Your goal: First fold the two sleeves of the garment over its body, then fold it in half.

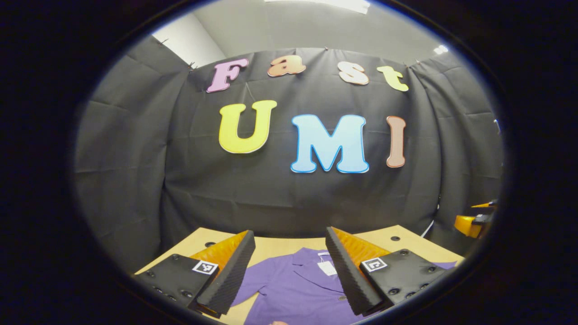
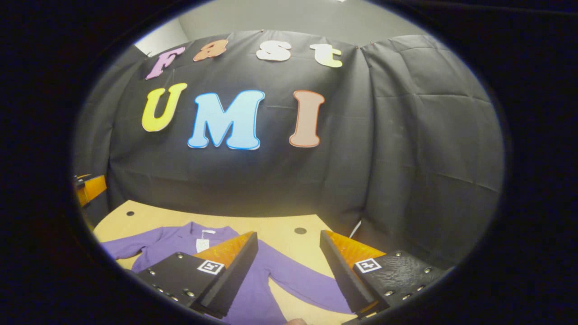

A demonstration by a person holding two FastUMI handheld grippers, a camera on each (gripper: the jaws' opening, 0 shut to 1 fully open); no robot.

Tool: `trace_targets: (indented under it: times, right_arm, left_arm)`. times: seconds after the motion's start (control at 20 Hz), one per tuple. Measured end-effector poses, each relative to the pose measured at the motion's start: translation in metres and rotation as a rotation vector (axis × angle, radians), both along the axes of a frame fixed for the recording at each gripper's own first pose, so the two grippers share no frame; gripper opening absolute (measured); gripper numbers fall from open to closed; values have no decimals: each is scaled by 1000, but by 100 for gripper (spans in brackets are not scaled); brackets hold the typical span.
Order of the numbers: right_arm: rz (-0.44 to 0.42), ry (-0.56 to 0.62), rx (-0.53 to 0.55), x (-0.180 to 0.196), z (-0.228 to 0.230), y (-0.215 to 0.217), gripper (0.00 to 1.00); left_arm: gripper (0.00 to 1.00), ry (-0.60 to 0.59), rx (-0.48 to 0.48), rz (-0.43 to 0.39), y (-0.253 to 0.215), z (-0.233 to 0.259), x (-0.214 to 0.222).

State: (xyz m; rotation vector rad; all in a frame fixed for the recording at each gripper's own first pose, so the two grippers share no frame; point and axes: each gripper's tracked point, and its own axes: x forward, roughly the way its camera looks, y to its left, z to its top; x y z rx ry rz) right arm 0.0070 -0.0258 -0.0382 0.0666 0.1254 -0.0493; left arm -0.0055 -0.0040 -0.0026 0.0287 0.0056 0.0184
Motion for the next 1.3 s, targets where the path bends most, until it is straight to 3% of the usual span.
trace_targets:
  times: [0.3, 0.75, 1.3]
  right_arm:
    - [-114, 252, 98, 10, -76, -54, 90]
    - [-301, 790, 327, -5, -241, -118, 90]
    - [-450, 1026, 440, -13, -311, -163, 92]
  left_arm:
    - [100, 43, 1, 29, 0, -12, -4]
    - [100, 66, 20, 56, 0, -22, -2]
    - [100, 61, 0, 84, 11, -26, 3]
